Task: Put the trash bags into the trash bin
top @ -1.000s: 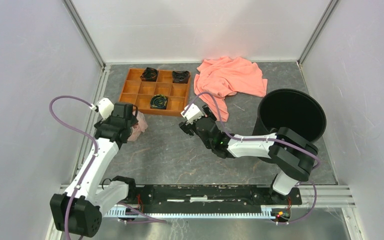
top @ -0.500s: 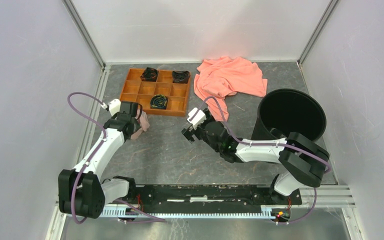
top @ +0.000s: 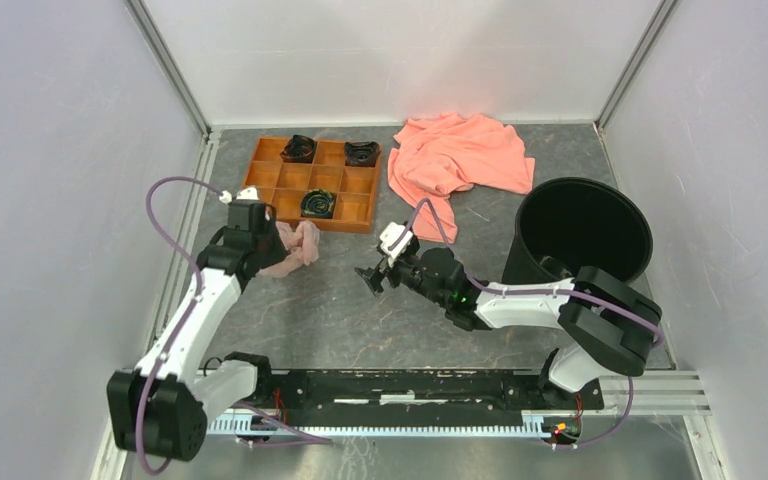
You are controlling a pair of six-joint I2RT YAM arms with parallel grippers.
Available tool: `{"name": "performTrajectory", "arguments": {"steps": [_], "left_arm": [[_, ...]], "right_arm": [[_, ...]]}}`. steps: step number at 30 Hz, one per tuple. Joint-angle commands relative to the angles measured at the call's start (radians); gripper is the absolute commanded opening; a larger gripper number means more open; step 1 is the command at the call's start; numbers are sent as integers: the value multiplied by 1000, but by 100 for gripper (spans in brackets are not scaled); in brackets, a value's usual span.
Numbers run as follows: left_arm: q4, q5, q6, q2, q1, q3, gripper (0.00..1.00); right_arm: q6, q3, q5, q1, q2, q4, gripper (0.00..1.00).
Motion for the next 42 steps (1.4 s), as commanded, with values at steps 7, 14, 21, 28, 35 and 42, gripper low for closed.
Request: {"name": "performTrajectory", "arguments": {"steps": [7, 14, 21, 28, 35, 42], "left_arm": [[176, 344, 159, -303, 4, -71, 2], [186, 388, 167, -331, 2, -81, 2], [208, 463, 170, -305, -2, -87, 2], [235, 530, 165, -271, -3, -93, 2], [232, 518, 167, -266, -3, -88, 2], [226, 423, 162, -338, -2, -94, 2]], "right_arm": [[63, -46, -71, -1, -28, 158, 98], [212, -147, -43, -19, -98, 272, 98], [290, -80, -72, -34, -69, 249, 96], [423, 233, -47, -17, 131, -11, 89], [393, 363, 182, 2, 238, -268, 67], [269, 186, 338, -31, 140, -213, 21]]}}
